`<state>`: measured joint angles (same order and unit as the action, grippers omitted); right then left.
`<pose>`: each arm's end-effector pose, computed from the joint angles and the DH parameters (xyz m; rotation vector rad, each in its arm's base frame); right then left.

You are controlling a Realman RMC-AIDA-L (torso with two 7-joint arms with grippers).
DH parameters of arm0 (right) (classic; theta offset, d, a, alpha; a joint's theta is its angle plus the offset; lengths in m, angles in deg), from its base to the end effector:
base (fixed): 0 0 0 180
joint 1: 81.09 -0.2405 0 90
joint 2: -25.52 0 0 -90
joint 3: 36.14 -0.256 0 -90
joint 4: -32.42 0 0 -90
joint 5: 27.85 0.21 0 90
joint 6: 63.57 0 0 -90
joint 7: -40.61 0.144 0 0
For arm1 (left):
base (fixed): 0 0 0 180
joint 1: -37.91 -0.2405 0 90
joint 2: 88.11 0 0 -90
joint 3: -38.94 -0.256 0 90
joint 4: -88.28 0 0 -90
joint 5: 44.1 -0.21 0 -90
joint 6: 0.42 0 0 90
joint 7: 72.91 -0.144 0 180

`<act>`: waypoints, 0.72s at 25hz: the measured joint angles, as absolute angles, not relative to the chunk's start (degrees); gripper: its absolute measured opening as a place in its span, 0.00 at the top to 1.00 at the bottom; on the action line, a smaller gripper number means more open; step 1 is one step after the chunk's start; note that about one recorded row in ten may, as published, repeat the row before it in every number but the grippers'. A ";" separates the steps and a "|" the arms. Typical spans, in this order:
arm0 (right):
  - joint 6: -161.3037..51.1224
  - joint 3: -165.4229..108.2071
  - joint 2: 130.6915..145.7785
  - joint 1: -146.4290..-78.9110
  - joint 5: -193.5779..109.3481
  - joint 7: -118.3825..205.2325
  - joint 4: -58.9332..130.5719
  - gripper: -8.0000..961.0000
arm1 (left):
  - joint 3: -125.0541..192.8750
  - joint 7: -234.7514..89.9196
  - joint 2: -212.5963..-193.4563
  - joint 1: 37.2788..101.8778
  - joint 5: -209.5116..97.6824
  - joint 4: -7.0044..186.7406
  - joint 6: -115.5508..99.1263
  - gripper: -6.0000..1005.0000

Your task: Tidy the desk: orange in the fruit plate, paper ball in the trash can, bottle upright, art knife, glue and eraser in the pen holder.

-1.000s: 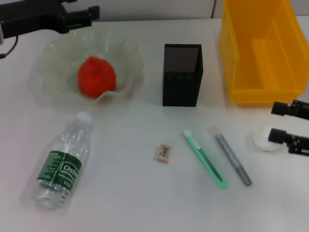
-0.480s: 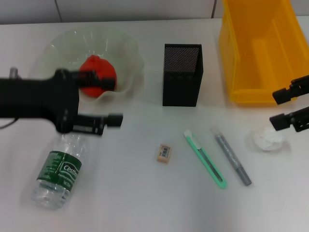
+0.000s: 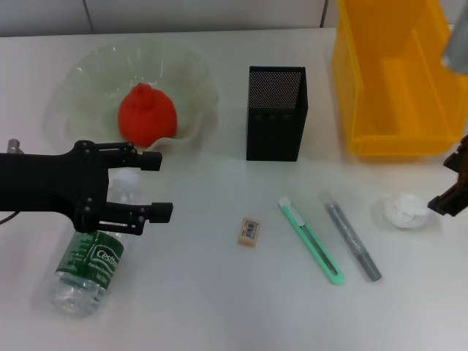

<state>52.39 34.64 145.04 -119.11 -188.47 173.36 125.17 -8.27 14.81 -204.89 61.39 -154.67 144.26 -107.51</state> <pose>0.1606 0.3265 0.0662 -2.6514 0.6546 -0.8534 -0.2440 0.2910 0.0483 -2.9561 -0.4650 -0.6799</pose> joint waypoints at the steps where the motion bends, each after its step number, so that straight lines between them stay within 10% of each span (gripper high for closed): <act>1: 50.10 36.48 145.04 -118.93 -189.14 174.24 123.49 0.25 | -8.27 14.78 -204.89 61.39 -154.90 144.06 -107.32 0.17; 18: 29.67 48.83 145.02 -121.41 -190.23 178.30 99.99 0.25 | -8.25 14.71 -205.25 61.37 -155.91 143.46 -106.56 0.20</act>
